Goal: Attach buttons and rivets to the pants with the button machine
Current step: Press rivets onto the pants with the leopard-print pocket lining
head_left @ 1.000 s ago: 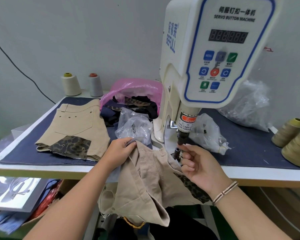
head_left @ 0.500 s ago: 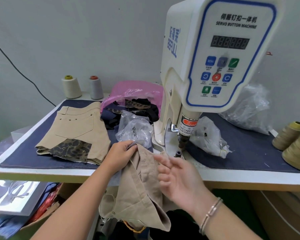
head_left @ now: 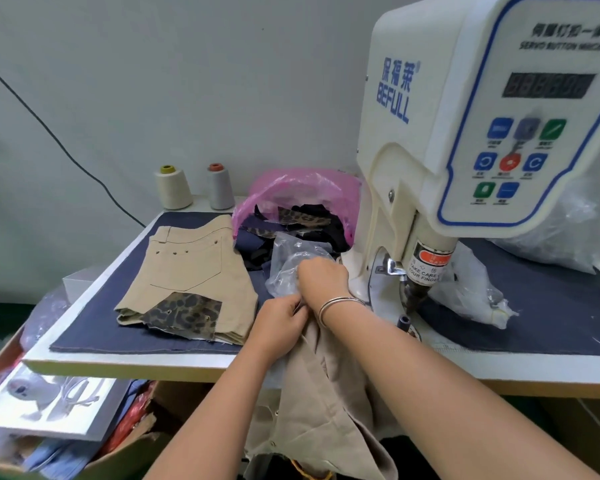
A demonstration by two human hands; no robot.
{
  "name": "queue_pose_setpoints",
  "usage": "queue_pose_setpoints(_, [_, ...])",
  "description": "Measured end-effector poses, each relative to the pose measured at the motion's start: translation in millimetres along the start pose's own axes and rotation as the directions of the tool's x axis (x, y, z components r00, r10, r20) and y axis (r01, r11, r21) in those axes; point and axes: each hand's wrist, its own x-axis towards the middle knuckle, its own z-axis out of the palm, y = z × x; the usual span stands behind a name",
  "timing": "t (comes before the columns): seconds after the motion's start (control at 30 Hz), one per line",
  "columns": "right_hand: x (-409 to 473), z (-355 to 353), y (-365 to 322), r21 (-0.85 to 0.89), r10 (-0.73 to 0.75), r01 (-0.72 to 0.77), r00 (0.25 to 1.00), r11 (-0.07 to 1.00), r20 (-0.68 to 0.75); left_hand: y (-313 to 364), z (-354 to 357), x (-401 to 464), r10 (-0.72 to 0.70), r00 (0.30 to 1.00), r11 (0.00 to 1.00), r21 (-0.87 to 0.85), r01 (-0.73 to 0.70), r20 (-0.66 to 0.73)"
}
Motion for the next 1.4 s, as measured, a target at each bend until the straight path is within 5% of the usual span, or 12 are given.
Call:
queue_pose_setpoints(0.5, [-0.5,14.6,2.4,-0.027,-0.106,0.105,0.992,0.994,-0.069,2.4,2.8,2.9,-0.033,0.999,0.997,0.065,0.033,0.002])
queue_pose_setpoints(0.7, [-9.0,23.9,9.6,0.075,-0.024,0.036,0.987,0.997,-0.161,0.7,3.8,1.9,-0.019,1.0,1.0,0.02,0.018,0.002])
queue_pose_setpoints(1.0, [-13.4,21.7,14.8,0.384,0.12,-0.077,0.989,0.92,-0.091,0.6,1.7,-0.8,-0.004,1.0,0.998,-0.056,0.005,0.012])
queue_pose_setpoints(1.1, [-20.6,13.8,15.0,0.568,0.213,-0.118,0.972,0.814,-0.103,1.6,0.1,-1.7,-0.002,1.0,0.998,-0.057,0.003,0.013])
queue_pose_setpoints(1.27, [-67.6,-10.4,13.4,0.869,0.301,0.0,0.938,0.494,-0.171,1.3,-1.1,-2.2,0.02,1.0,0.998,-0.057,-0.019,0.015])
queue_pose_setpoints(1.4, [-132.6,-18.4,29.8,0.958,0.263,-0.049,0.964,0.283,-0.028,0.7,0.7,-1.6,0.013,1.0,0.998,-0.055,-0.012,0.007])
